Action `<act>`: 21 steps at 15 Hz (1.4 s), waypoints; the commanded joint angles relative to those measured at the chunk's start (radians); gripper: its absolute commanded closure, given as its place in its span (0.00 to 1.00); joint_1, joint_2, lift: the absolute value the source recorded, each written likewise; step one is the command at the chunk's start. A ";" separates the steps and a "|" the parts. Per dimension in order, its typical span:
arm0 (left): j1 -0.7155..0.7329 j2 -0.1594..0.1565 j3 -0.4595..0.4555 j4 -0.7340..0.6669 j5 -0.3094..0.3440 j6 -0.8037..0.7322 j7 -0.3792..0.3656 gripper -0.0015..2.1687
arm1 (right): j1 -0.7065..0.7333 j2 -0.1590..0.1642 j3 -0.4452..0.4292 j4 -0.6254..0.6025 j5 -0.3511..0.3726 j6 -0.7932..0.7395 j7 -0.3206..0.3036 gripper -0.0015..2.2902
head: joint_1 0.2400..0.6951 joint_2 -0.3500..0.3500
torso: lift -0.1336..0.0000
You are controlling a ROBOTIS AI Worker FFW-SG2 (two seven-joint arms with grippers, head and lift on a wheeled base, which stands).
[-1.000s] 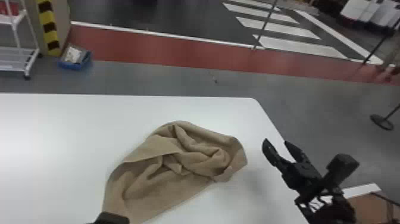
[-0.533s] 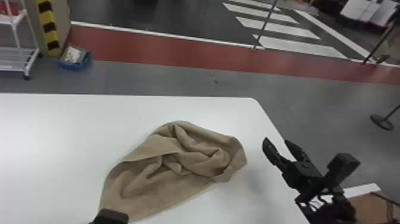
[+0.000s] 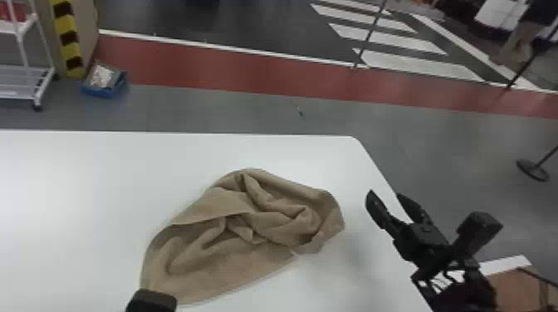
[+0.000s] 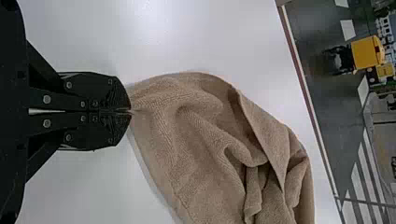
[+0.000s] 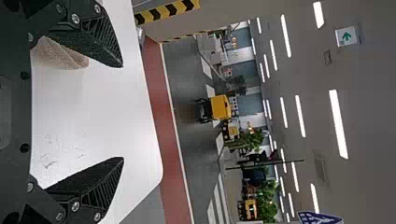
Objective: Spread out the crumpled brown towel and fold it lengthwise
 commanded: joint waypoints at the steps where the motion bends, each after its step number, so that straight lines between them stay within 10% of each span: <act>1: 0.009 0.006 0.000 -0.018 -0.005 -0.034 0.007 0.58 | 0.010 0.006 0.001 -0.021 -0.004 0.002 0.000 0.09 | 1.00 0.00 | 0.07; 21: 0.032 0.012 0.015 -0.035 -0.053 -0.184 0.038 0.58 | 0.182 0.021 0.157 -0.153 0.047 0.052 0.087 0.14 | 1.00 0.00 | 0.07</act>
